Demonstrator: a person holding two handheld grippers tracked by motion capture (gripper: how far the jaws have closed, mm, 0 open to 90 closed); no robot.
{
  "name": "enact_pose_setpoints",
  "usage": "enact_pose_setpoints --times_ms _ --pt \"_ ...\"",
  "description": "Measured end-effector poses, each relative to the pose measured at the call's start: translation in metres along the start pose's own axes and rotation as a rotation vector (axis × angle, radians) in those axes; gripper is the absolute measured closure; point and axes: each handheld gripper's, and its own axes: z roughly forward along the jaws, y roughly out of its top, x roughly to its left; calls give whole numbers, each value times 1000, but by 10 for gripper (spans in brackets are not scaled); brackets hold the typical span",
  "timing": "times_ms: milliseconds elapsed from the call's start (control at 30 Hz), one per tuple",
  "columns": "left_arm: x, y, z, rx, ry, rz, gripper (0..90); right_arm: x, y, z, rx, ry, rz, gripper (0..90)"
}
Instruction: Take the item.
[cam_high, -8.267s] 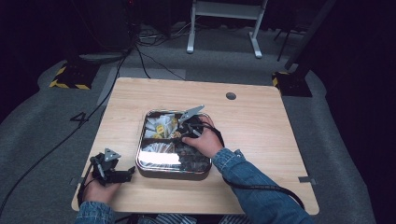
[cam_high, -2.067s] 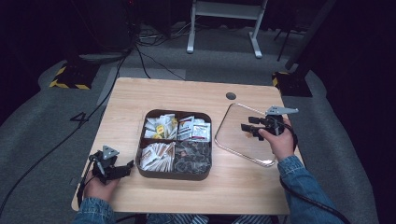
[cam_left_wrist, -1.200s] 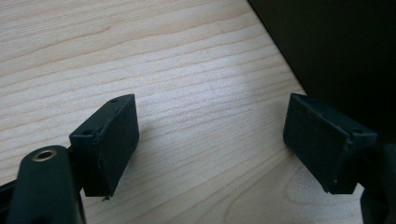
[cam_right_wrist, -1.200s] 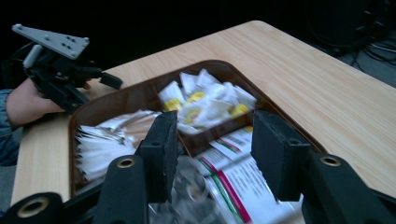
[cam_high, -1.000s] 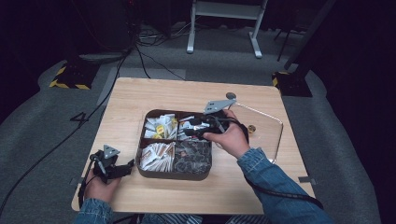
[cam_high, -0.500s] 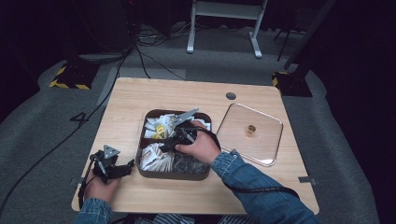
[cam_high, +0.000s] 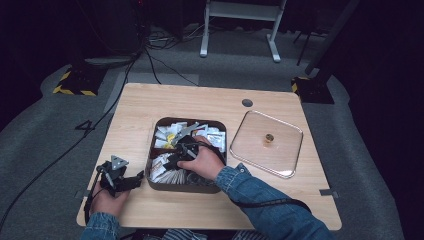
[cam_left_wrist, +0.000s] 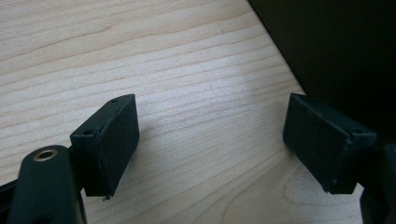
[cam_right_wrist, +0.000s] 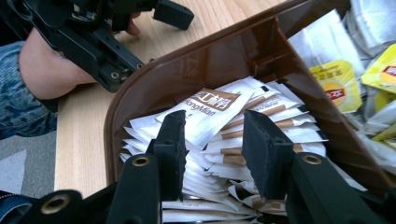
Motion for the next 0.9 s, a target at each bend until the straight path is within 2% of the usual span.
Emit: enact_pose_setpoints --times_ms 300,633,800,900 --pt "-1 0 0 -1 2 5 193 7 3 12 14 -11 -25 604" --pt "-1 0 0 -1 1 9 195 10 8 13 -11 -14 -33 671" --pt "-1 0 0 2 -1 10 195 13 10 14 -37 21 -35 668" --pt "-1 0 0 2 -1 10 195 15 10 19 -9 28 -37 648"
